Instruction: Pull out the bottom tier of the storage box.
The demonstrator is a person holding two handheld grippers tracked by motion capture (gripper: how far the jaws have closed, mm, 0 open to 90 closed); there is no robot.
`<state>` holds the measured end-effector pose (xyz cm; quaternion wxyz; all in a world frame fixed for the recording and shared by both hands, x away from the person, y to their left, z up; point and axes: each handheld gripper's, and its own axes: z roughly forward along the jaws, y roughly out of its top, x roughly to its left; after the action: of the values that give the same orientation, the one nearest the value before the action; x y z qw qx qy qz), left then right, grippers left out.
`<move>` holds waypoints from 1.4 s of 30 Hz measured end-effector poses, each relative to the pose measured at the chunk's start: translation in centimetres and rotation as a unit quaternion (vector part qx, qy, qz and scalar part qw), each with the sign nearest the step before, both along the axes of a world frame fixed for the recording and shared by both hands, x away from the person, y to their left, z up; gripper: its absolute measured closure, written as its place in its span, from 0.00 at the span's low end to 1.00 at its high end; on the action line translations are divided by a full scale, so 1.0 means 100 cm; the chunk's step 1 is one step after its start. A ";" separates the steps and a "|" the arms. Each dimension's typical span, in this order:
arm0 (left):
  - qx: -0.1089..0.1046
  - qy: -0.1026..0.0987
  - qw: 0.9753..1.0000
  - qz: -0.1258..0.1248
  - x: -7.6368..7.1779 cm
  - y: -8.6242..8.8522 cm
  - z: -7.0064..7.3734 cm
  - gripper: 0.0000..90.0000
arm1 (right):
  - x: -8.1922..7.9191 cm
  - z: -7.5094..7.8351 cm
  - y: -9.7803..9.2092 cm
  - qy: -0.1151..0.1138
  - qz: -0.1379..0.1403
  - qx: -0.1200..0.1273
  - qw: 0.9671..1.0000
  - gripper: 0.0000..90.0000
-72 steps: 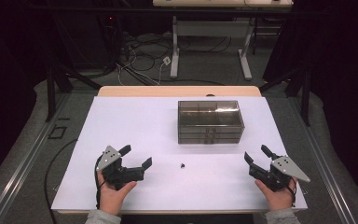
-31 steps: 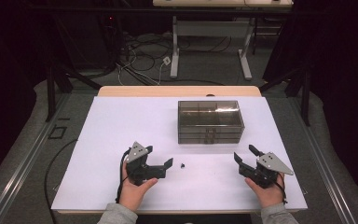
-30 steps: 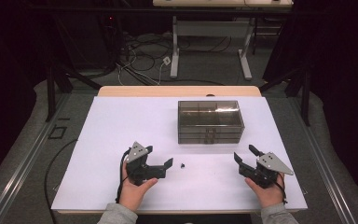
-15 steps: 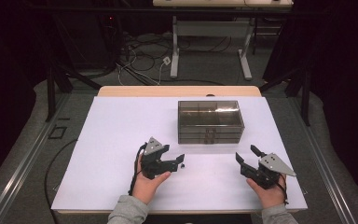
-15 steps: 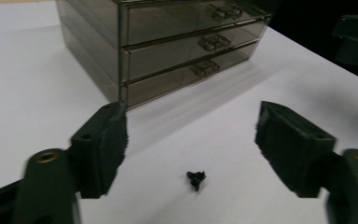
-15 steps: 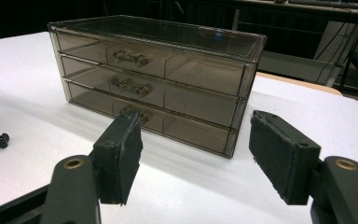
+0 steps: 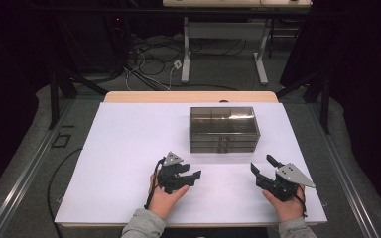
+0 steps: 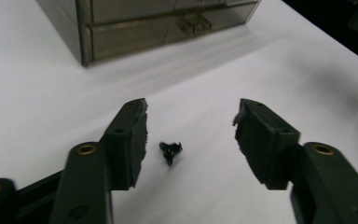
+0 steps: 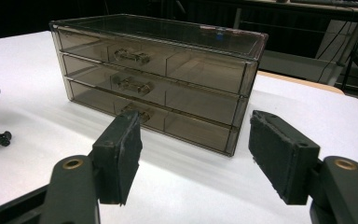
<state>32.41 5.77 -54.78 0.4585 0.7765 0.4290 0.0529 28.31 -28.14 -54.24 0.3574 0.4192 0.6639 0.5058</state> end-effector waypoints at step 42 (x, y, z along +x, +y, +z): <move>0.070 0.022 0.997 0.017 0.006 -0.014 -0.014 0.89 | 0.002 -0.001 -0.002 0.004 -0.005 0.006 1.000 0.38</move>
<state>33.02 4.42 -56.15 0.3927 0.8000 0.4477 0.0732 28.50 -28.30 -54.36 0.3544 0.4266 0.6602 0.5065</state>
